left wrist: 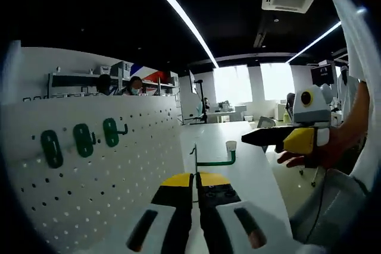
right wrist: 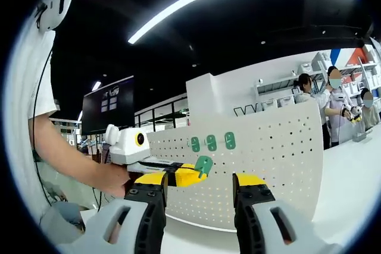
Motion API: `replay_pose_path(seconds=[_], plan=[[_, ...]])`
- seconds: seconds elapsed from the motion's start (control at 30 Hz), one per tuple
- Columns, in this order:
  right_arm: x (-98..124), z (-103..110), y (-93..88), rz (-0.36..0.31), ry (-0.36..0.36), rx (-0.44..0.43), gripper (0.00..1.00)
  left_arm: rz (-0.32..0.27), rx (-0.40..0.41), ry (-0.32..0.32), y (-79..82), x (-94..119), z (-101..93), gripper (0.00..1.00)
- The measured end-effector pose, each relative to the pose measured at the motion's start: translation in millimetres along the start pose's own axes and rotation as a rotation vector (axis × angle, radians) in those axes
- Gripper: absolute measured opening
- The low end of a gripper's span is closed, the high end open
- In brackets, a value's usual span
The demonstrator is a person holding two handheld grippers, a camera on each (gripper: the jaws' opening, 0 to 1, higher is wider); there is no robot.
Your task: Insert the hook assembly into the mounting plate slot until the hook locks in place.
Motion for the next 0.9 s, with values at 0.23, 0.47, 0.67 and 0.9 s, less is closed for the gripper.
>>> replay_pose_path(seconds=[0.23, 0.47, 0.67, 0.9], plan=[[-1.1, 3.8, 1.5, -0.002, 0.010, 0.000, 0.42, -0.064, 0.033, 0.033, 9.8, 12.2, -2.8, 0.02], [-2.0, 5.8, 2.0, -0.005, 0.017, 0.002, 0.42, -0.098, 0.055, 0.049, 13.0, 22.3, -2.3, 0.02], [-2.6, 7.8, 1.4, 0.000, 0.022, 0.006, 0.42, -0.107, 0.061, 0.055, 13.7, 23.2, -3.6, 0.02], [-1.5, 8.2, 5.6, -0.032, 0.026, -0.058, 0.44, -0.105, 0.066, 0.062, 12.9, 21.8, -4.1, 0.02]])
Point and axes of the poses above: the point that each gripper's makers call its tool centre point, and the gripper's own axes: x roughly backward along the fingers, z roughly to its left, y roughly out of its top, the point moved 1 cm from there along x, roughly backward along the fingers, and after that the axes turned 2 degrees about -z, right-handed, at the moved point
